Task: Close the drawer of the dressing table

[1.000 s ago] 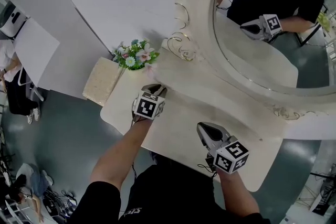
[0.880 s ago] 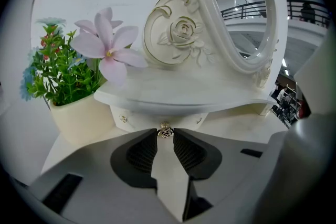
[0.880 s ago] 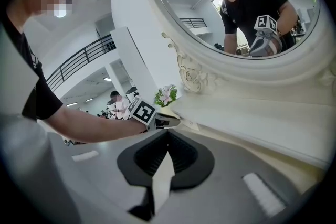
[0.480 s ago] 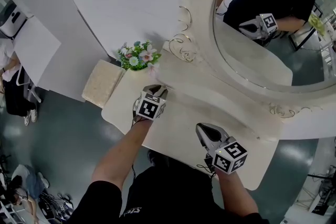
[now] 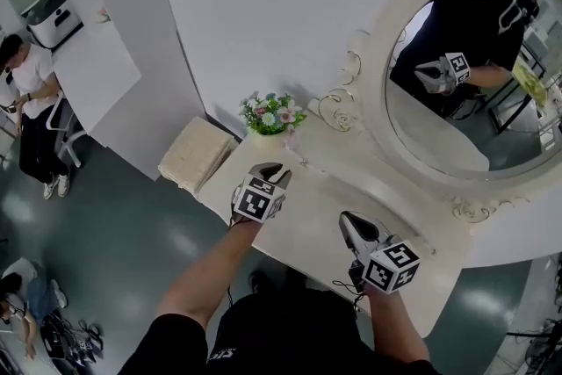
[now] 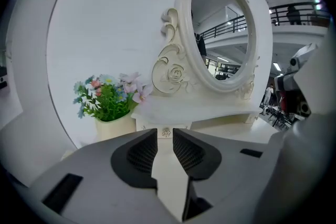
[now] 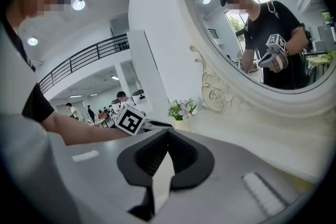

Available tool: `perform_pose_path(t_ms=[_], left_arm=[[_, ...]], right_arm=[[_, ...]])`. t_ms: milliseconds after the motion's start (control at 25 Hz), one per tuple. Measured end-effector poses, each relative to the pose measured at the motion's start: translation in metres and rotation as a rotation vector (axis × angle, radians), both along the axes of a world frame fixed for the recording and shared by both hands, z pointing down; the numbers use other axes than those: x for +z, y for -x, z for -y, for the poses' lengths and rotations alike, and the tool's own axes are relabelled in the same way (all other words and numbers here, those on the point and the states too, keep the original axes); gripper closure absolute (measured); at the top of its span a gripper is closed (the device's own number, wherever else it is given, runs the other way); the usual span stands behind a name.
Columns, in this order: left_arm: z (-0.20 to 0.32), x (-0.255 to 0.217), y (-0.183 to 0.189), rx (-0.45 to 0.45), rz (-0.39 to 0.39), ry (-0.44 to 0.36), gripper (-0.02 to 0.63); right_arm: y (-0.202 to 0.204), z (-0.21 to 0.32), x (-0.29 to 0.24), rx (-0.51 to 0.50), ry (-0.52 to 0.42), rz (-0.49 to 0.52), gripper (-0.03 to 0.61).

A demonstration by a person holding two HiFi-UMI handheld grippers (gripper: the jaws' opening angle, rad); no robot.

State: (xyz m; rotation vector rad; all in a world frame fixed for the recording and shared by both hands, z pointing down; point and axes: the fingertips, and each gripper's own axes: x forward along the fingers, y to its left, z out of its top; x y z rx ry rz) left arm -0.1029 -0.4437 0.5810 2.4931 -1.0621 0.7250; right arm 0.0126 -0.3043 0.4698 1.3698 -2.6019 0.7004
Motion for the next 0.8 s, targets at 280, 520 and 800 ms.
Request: perform_pose_path(t_ms=[280,520,800], left_arm=[[-0.023,-0.044,0.053,-0.036,0.042,-0.159,0.543],[-0.039,-0.076,0.085,-0.066,0.051,-0.244,0.572],[-0.067,-0.111,0.095,-0.101,0.027,-0.257,0.606]], right_arm=[[0.017,-0.005,-0.024,0.010,-0.051,-0.017,0.568],[0.029,-0.007,-0.037,-0.014,-0.093,-0.009,0.568],[0.024,-0.007,-0.066,-0.064,-0.190,0.027,0.569]])
